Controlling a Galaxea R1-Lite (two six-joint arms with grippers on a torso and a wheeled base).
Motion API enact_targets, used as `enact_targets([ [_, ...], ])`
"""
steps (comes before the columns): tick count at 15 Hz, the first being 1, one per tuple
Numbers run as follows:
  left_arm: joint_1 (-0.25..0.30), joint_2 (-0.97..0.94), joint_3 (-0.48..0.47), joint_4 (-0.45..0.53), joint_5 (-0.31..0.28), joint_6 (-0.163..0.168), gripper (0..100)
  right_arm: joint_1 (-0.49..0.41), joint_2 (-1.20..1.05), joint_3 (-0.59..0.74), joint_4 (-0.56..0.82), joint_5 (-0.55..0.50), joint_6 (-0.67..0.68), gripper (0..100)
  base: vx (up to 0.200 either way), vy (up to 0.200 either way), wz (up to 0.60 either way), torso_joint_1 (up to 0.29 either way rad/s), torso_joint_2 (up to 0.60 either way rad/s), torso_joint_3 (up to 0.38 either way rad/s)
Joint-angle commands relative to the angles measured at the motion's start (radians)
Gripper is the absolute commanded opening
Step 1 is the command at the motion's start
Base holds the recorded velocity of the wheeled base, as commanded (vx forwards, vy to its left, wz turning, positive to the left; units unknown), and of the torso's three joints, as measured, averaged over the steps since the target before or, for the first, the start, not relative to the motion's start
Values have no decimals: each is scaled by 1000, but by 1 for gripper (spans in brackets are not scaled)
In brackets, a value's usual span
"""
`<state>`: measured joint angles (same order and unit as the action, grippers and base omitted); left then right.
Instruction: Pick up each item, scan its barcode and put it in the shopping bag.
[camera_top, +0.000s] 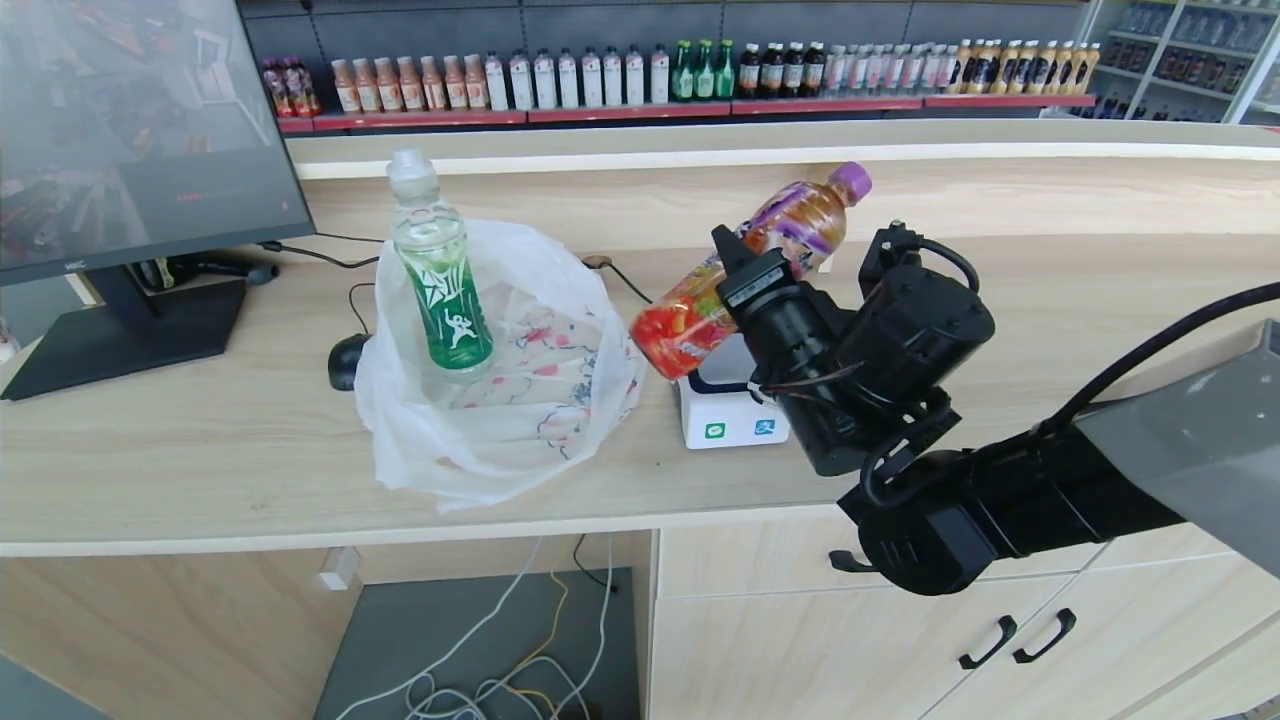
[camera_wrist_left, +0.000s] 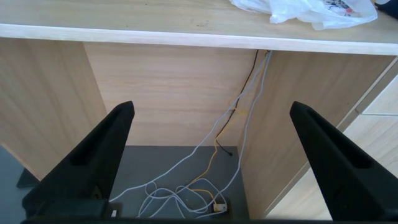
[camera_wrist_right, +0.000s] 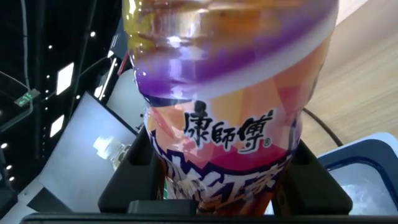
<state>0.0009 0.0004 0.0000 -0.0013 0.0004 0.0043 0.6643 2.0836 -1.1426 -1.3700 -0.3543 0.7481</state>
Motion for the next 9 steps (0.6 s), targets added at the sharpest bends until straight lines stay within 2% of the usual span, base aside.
enact_targets([
  [1,1,0,0,0,0,0,100,5,3,7,-3,-2,-1,0,0,0,0,0,0,0],
  [9,1,0,0,0,0,0,100,5,16,7,-3,1,-3,0,0,0,0,0,0,0],
])
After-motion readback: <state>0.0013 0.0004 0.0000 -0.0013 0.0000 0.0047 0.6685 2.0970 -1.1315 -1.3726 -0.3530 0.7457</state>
